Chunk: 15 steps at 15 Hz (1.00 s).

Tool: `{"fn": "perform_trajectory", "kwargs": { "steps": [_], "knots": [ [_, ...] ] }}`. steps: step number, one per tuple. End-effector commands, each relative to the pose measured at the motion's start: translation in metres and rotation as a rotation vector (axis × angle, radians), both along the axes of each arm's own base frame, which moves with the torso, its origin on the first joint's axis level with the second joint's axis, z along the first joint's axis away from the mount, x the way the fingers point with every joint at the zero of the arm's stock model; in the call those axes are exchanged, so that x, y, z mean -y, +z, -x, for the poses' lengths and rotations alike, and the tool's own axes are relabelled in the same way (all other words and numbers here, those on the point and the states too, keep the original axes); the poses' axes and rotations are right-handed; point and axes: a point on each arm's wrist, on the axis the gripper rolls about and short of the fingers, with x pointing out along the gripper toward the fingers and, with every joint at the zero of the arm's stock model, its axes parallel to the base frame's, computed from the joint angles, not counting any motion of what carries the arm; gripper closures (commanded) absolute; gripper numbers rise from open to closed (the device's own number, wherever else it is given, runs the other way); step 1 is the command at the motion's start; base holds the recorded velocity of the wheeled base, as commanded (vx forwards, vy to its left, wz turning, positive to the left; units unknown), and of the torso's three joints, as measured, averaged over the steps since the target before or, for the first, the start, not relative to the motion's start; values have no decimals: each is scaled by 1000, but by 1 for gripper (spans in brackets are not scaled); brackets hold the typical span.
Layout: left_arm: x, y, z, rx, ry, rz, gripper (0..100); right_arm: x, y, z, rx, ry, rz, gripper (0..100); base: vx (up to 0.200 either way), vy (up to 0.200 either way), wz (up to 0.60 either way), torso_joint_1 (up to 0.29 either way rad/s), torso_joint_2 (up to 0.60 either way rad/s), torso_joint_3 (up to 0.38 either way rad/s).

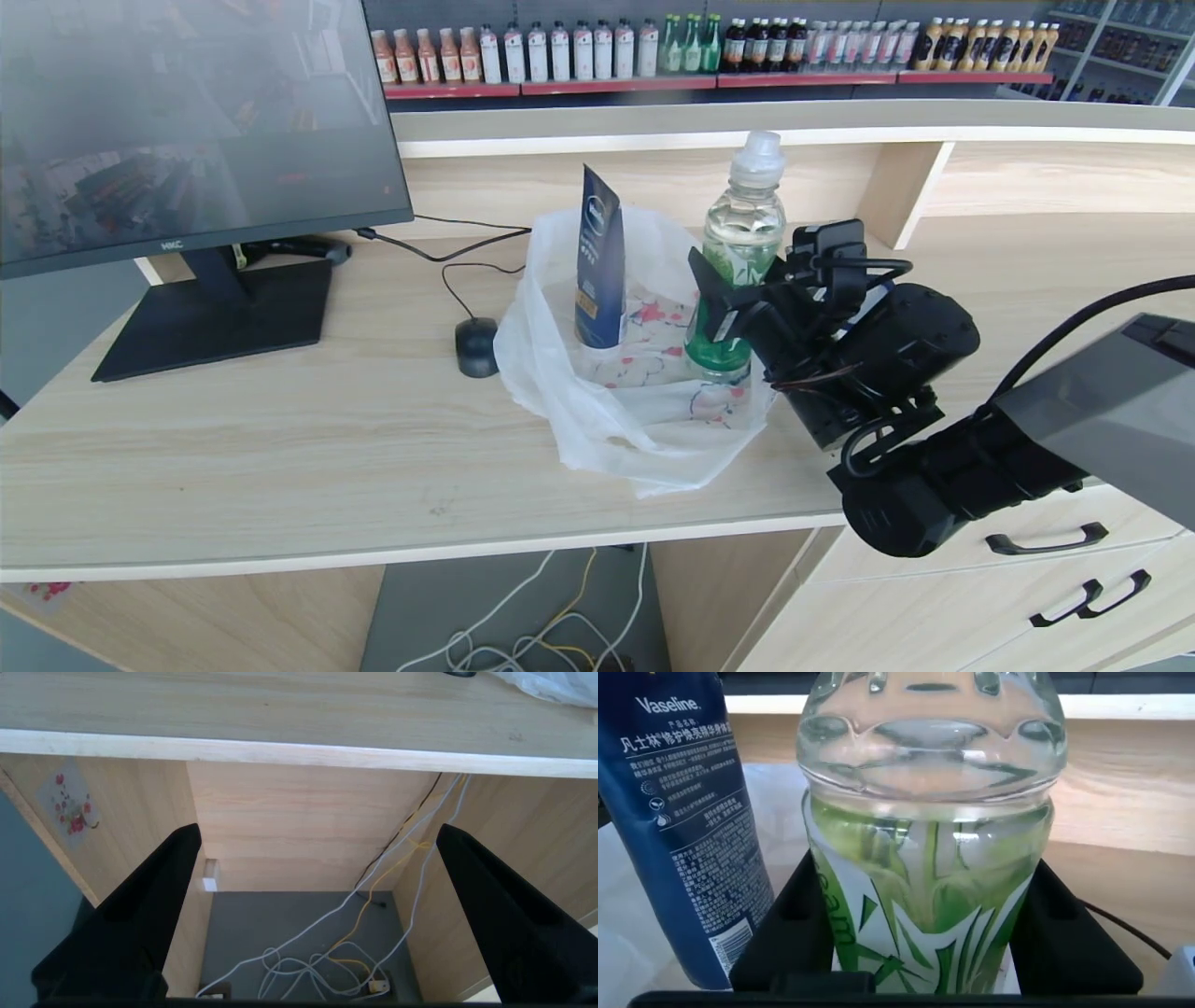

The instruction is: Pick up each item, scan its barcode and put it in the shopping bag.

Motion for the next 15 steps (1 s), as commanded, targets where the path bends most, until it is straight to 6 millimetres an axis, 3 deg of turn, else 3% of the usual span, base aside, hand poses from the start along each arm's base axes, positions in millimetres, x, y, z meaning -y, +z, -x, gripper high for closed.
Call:
{"fn": "perform_trajectory", "kwargs": {
  "steps": [1, 15],
  "knots": [
    [0, 0, 0, 0, 0, 1, 0, -1, -4, -1, -11, 1, 7, 100, 0, 0, 0, 0, 0, 0],
    [0, 0, 0, -2, 0, 1, 0, 4, -21, 7, -77, 1, 42, 100, 0, 0, 0, 0, 0, 0]
  ]
}}
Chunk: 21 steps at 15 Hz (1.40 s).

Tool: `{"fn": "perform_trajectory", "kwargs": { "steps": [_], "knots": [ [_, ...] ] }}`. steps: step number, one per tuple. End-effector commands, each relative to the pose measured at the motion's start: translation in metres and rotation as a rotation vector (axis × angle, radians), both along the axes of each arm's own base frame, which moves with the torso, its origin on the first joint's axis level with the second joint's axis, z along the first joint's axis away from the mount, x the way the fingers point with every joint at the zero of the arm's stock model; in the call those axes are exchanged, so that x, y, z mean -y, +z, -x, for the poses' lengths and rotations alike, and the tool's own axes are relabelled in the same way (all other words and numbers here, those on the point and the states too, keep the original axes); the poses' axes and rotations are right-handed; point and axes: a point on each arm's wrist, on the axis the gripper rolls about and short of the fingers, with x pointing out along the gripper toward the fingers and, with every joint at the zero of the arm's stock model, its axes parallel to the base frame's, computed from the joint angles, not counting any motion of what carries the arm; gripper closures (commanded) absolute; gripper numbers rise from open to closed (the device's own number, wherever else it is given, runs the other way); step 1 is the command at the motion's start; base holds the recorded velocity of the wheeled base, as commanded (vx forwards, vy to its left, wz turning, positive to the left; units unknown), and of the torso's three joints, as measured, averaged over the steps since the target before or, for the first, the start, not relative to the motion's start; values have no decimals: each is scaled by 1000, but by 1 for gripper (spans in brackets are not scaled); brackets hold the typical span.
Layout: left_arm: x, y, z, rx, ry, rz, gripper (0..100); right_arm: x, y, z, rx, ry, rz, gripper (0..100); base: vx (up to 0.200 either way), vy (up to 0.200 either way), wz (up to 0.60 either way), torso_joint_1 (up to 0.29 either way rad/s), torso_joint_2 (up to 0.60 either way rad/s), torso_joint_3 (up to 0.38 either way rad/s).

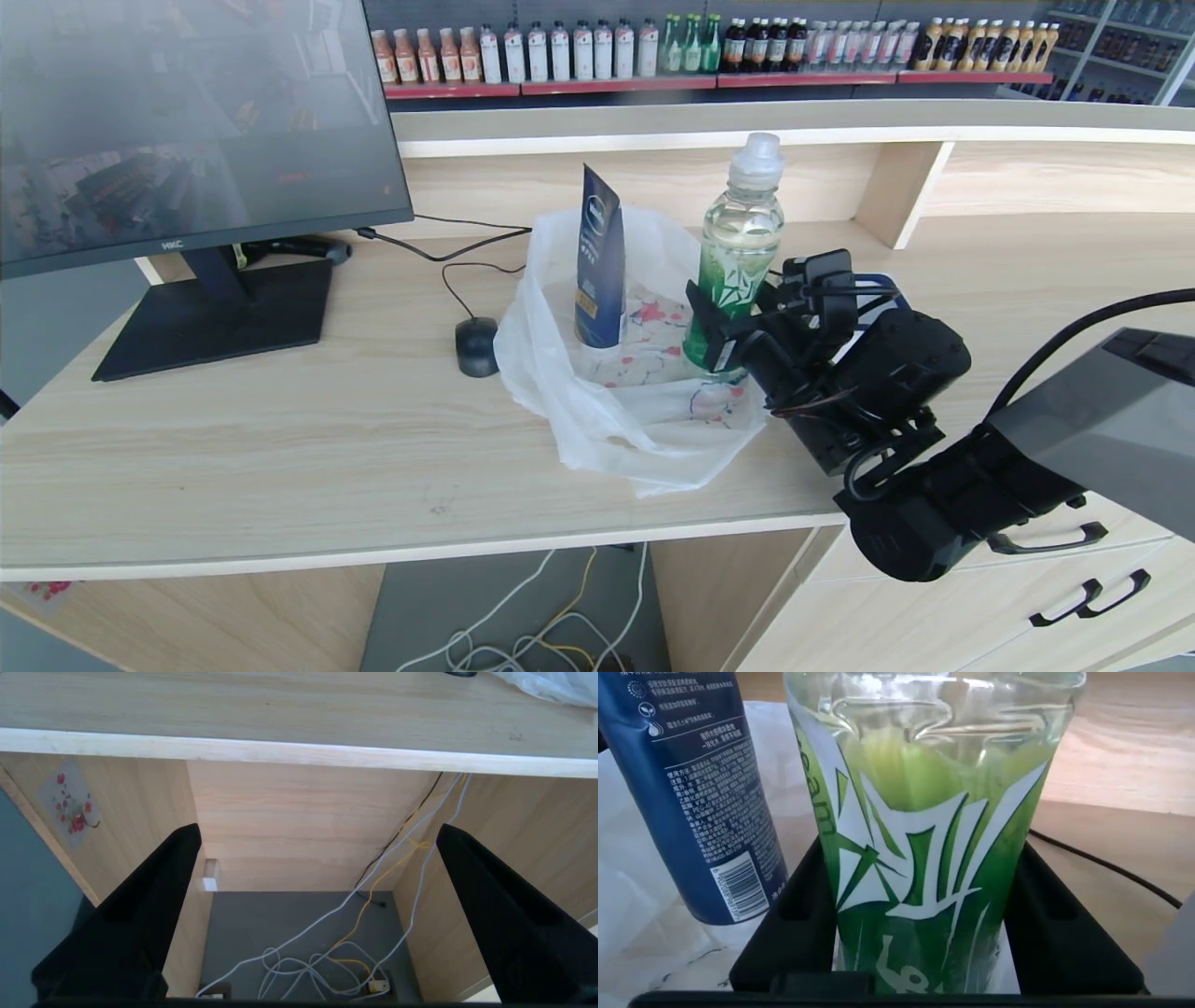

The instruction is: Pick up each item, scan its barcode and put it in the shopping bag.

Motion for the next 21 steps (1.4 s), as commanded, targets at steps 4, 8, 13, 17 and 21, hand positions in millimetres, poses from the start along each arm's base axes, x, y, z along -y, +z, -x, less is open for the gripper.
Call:
{"fn": "perform_trajectory", "kwargs": {
  "steps": [4, 8, 13, 17, 21],
  "knots": [
    [0, 0, 0, 0, 0, 0, 0, -2, -4, 6, -18, 12, 11, 100, 0, 0, 0, 0, 0, 0],
    [0, 0, 0, 0, 0, 0, 0, -3, -5, 7, -24, 16, 14, 100, 0, 0, 0, 0, 0, 0],
    [0, 0, 0, -2, 0, 0, 0, -2, -1, 9, -15, 17, 6, 0, 0, 0, 0, 0, 0, 0],
    [0, 0, 0, 0, 0, 0, 0, 2, 8, 16, -6, 22, -14, 0, 0, 0, 0, 0, 0, 0],
    [0, 0, 0, 0, 0, 0, 0, 21, 32, 47, 16, 22, -27, 0, 0, 0, 0, 0, 0, 0]
  ]
}}
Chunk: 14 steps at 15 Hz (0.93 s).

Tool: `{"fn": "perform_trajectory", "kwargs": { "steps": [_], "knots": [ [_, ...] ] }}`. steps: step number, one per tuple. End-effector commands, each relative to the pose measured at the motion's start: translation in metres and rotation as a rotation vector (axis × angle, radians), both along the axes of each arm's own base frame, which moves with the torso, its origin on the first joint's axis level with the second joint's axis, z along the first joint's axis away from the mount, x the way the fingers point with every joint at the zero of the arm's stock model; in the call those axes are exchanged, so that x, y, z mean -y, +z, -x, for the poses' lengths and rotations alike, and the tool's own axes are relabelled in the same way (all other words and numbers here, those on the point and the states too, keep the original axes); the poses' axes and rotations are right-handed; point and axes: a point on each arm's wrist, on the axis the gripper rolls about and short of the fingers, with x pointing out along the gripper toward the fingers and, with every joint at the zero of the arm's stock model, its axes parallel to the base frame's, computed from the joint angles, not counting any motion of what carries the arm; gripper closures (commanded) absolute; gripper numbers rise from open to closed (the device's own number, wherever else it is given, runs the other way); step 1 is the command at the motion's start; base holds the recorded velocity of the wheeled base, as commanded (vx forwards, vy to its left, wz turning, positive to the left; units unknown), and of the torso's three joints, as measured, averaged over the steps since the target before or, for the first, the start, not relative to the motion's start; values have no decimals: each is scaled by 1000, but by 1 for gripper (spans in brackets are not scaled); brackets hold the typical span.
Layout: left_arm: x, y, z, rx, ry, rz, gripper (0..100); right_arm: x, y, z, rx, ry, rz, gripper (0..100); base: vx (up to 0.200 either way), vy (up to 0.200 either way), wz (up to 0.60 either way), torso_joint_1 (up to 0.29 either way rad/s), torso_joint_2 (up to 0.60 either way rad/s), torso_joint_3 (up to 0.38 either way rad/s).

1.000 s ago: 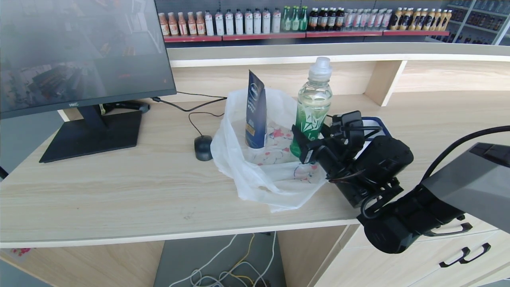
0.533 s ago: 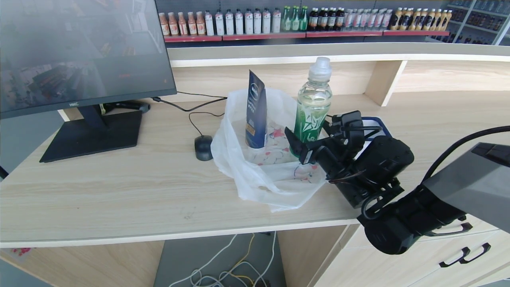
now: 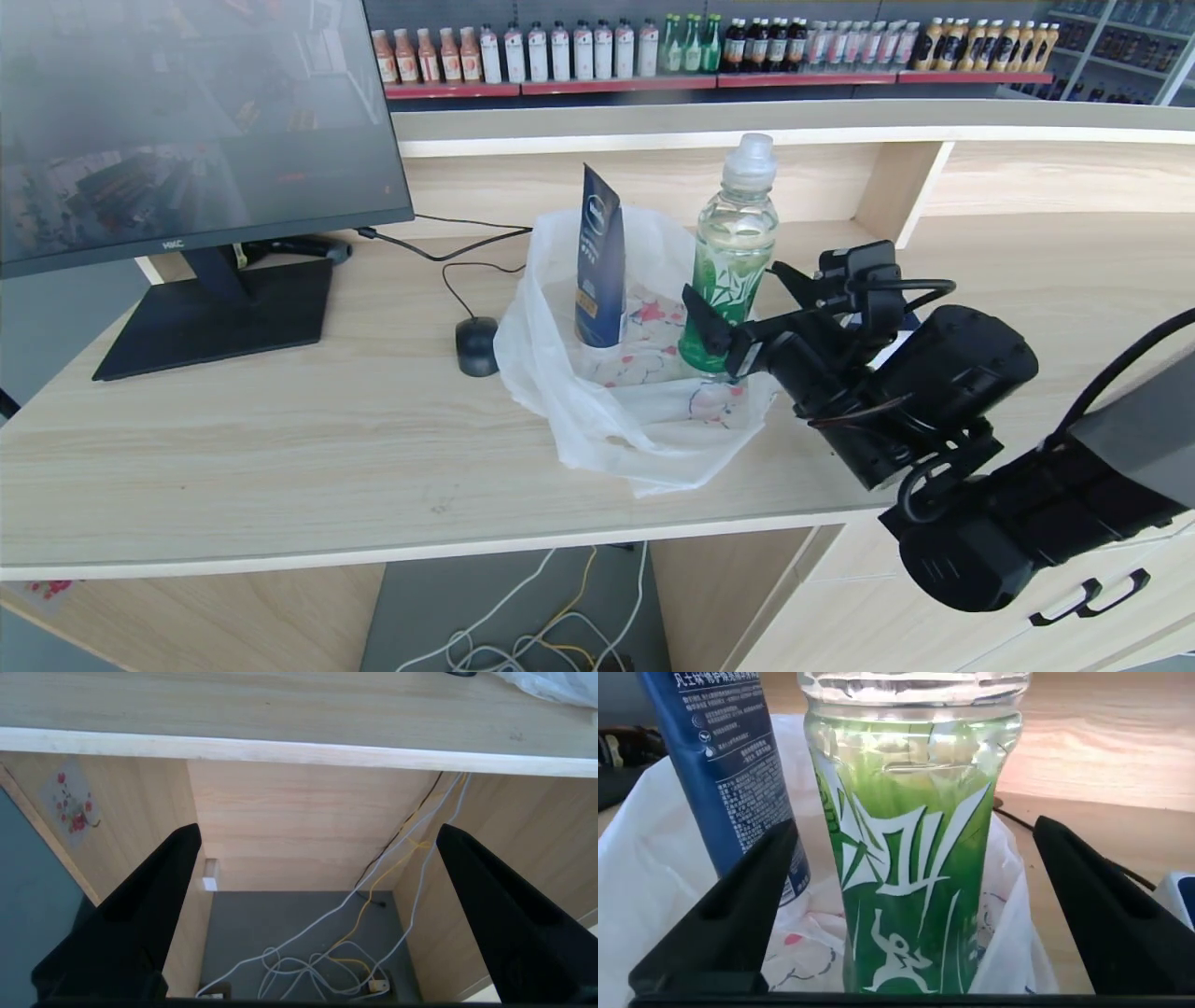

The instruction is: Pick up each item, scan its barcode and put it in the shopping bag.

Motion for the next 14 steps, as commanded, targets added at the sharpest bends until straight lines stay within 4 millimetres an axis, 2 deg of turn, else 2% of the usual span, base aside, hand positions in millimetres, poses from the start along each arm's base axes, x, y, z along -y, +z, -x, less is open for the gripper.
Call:
{"fn": "perform_trajectory", "kwargs": {
  "steps": [1, 4, 5, 6, 8, 9, 10, 11, 13, 14],
  "knots": [
    [0, 0, 0, -2, 2, 0, 0, 19, 24, 32, 33, -1, -19, 0, 0, 0, 0, 0, 0, 0],
    [0, 0, 0, -2, 0, 0, 0, 60, 57, 85, 123, -47, -41, 0, 0, 0, 0, 0, 0, 0],
    [0, 0, 0, 0, 2, 0, 0, 68, 60, 96, 133, -60, -40, 0, 0, 0, 0, 0, 0, 0],
    [0, 0, 0, -2, 0, 0, 0, 96, 52, 138, 127, -87, -25, 0, 0, 0, 0, 0, 0, 0],
    [0, 0, 0, 0, -1, -3, 0, 126, 20, 200, 82, -88, 7, 0, 0, 0, 0, 0, 0, 0],
    [0, 0, 0, -2, -1, -4, 0, 136, 22, 220, 132, -109, -33, 0, 0, 0, 0, 0, 0, 0],
    [0, 0, 0, -2, -1, -4, 0, 142, 28, 229, 178, -135, -73, 0, 0, 0, 0, 0, 0, 0],
    [0, 0, 0, -2, -1, -3, 0, 145, 23, 236, 132, -144, -50, 0, 0, 0, 0, 0, 0, 0],
    [0, 0, 0, -2, 0, -1, 0, 149, 8, 244, 15, -135, 15, 0, 0, 0, 0, 0, 0, 0],
    [0, 0, 0, 0, 0, -1, 0, 153, -11, 253, -132, -109, 69, 0, 0, 0, 0, 0, 0, 0]
  ]
}}
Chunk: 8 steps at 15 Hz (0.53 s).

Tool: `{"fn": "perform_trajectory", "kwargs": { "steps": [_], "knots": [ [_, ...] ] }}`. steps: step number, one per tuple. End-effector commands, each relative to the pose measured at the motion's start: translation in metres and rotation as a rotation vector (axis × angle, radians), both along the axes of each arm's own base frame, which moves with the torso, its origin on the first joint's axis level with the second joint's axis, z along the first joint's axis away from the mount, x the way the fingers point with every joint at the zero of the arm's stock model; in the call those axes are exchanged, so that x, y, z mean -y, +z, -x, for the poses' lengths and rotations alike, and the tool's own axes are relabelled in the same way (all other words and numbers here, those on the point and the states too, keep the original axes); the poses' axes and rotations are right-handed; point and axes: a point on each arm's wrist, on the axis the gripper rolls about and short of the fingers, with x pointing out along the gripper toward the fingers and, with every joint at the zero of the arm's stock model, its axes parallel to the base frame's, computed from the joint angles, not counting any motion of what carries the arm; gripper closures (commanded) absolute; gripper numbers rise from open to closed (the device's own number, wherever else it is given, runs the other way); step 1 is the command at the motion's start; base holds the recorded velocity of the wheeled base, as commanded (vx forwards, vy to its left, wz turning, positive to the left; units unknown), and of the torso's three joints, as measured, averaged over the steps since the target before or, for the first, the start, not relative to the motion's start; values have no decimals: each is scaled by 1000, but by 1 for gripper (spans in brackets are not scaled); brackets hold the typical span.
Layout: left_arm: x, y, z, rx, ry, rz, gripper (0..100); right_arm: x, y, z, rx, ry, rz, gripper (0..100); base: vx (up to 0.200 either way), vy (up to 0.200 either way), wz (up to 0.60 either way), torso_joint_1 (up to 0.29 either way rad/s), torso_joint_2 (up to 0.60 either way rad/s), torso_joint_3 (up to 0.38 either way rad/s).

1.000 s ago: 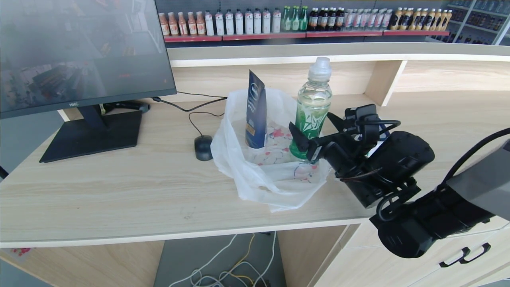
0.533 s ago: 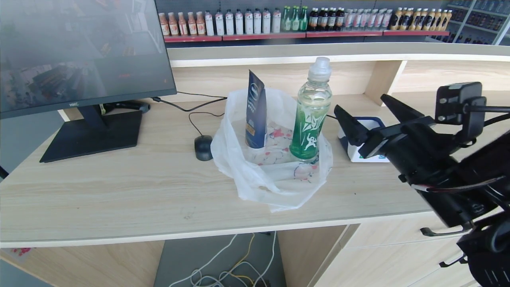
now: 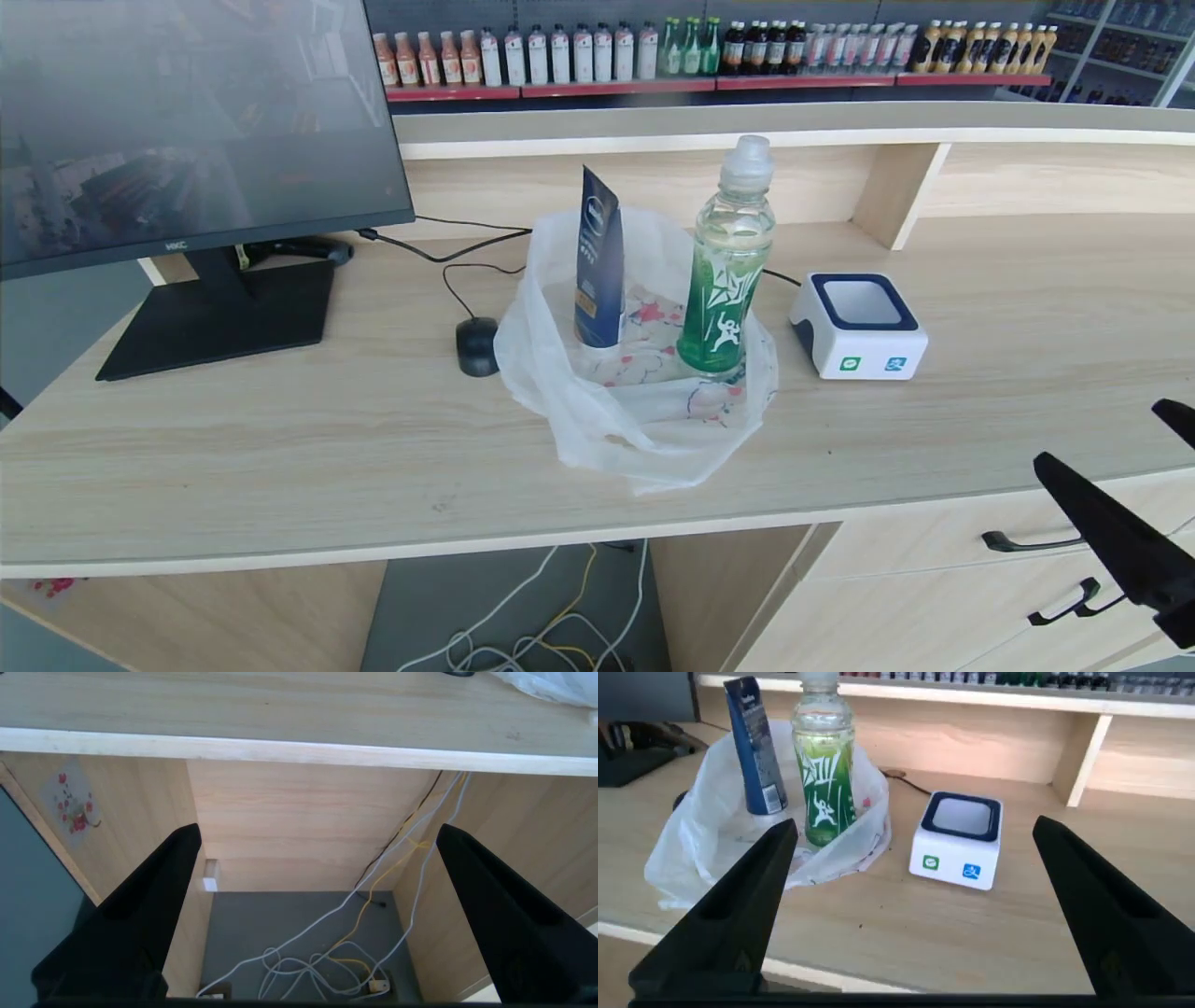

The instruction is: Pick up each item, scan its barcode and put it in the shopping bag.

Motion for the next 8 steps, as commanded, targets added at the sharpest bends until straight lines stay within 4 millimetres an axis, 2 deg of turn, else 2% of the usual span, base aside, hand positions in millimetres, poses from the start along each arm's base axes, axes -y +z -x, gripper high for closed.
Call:
{"fn": "perform_trajectory", "kwargs": {
  "steps": [1, 3, 5, 8],
  "knots": [
    [0, 0, 0, -1, 1, 1, 0, 23, -30, 47, -130, 34, 7, 0, 0, 0, 0, 0, 0, 0],
    [0, 0, 0, -1, 1, 1, 0, 34, -62, 72, -276, 74, 79, 0, 0, 0, 0, 0, 0, 0],
    [0, 0, 0, -3, 1, 1, 0, 43, -84, 91, -303, 94, 108, 0, 0, 0, 0, 0, 0, 0],
    [0, 0, 0, -1, 1, 1, 0, 45, -86, 95, -294, 90, 96, 0, 0, 0, 0, 0, 0, 0]
  ]
}}
